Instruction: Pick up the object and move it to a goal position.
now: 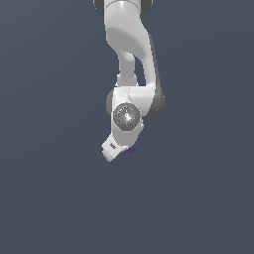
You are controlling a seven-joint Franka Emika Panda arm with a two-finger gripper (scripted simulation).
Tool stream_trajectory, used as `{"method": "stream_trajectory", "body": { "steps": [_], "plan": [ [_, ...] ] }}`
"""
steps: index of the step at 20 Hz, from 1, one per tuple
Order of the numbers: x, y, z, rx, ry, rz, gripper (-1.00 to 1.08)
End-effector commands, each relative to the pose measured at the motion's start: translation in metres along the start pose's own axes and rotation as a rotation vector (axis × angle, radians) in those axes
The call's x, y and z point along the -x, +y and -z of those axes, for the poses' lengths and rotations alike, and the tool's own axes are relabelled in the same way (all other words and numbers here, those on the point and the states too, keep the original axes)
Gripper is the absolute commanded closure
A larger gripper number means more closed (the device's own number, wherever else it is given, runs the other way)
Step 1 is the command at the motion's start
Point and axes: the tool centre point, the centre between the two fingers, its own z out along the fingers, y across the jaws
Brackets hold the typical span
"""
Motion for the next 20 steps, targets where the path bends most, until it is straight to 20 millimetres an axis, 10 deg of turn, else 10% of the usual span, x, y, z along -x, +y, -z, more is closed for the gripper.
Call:
{"method": "stream_trajectory", "body": {
  "steps": [1, 19, 20],
  "plan": [
    [0.000, 0.000, -0.001, -0.005, -0.005, 0.022, -0.20],
    [0.000, 0.000, -0.032, -0.007, -0.008, 0.034, -0.20],
    [0.000, 0.000, -0.032, -0.007, -0.008, 0.034, 1.08]
  ]
}}
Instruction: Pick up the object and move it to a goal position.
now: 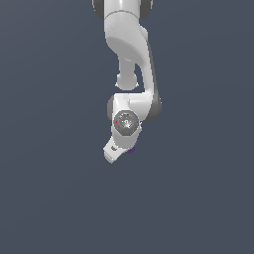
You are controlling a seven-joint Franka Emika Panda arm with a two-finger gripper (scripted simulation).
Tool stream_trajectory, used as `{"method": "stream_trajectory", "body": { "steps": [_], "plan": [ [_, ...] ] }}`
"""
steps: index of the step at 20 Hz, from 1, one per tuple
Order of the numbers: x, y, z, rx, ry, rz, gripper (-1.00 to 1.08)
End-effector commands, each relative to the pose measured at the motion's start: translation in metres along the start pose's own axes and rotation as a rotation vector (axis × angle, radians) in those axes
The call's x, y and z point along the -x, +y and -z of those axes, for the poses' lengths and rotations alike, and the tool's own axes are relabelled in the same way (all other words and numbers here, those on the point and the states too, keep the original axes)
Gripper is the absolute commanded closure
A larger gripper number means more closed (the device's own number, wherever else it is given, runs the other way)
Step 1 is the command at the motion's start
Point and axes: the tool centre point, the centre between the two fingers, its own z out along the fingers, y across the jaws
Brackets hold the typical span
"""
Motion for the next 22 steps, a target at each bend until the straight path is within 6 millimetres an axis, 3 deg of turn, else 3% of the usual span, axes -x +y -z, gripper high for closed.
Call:
{"method": "stream_trajectory", "body": {
  "steps": [1, 13, 17, 22],
  "plan": [
    [0.000, 0.000, -0.001, 0.001, 0.001, 0.000, 1.08],
    [-0.001, -0.002, 0.003, 0.002, 0.002, 0.000, 1.08],
    [-0.003, -0.009, 0.018, 0.002, 0.002, 0.000, 1.08],
    [-0.009, -0.027, 0.051, 0.002, 0.001, 0.001, 1.08]
  ]
}}
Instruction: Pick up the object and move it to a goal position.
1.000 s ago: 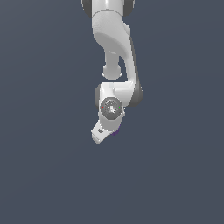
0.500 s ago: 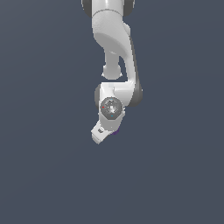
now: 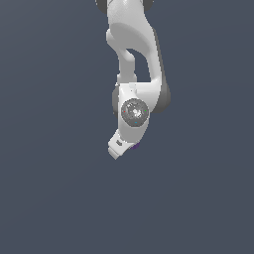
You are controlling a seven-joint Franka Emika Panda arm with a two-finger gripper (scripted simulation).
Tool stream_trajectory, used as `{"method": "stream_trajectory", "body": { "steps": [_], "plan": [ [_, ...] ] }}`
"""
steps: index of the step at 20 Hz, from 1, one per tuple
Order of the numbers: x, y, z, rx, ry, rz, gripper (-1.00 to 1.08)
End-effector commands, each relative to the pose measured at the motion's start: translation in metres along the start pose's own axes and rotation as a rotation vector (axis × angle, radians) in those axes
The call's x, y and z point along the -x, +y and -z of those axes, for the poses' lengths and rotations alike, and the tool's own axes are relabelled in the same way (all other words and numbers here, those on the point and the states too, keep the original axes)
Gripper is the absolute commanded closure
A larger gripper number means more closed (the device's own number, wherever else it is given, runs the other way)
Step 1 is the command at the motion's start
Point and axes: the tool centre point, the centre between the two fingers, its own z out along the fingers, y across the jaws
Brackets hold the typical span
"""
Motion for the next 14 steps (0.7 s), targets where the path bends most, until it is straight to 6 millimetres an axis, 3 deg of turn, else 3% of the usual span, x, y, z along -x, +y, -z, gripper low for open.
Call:
{"method": "stream_trajectory", "body": {
  "steps": [1, 9, 14],
  "plan": [
    [-0.004, -0.011, 0.021, 0.002, 0.001, 0.001, 1.08],
    [-0.018, -0.051, 0.098, 0.002, 0.001, 0.001, 1.08],
    [-0.027, -0.069, 0.136, 0.002, 0.001, 0.002, 1.08]
  ]
}}
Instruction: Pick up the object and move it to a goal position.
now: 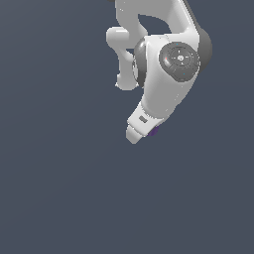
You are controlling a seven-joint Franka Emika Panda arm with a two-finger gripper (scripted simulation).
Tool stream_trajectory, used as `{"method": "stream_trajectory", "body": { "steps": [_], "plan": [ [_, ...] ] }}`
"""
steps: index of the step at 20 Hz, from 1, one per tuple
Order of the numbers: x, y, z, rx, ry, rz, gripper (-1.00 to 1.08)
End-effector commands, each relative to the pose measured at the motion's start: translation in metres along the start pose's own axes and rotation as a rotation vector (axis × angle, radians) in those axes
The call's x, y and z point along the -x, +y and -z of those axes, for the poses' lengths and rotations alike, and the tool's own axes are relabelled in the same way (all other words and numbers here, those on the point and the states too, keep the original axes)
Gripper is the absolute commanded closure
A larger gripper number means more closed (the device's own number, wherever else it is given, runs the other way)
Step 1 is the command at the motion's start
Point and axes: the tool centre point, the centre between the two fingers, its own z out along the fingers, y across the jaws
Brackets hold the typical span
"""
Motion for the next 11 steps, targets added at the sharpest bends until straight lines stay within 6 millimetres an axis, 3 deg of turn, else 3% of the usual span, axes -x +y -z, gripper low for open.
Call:
{"method": "stream_trajectory", "body": {
  "steps": [1, 6, 11],
  "plan": [
    [-0.003, -0.008, 0.017, -0.001, 0.000, -0.001, 1.08],
    [-0.008, -0.016, 0.036, -0.001, 0.000, -0.001, 1.08],
    [-0.009, -0.019, 0.042, -0.001, 0.000, -0.002, 1.08]
  ]
}}
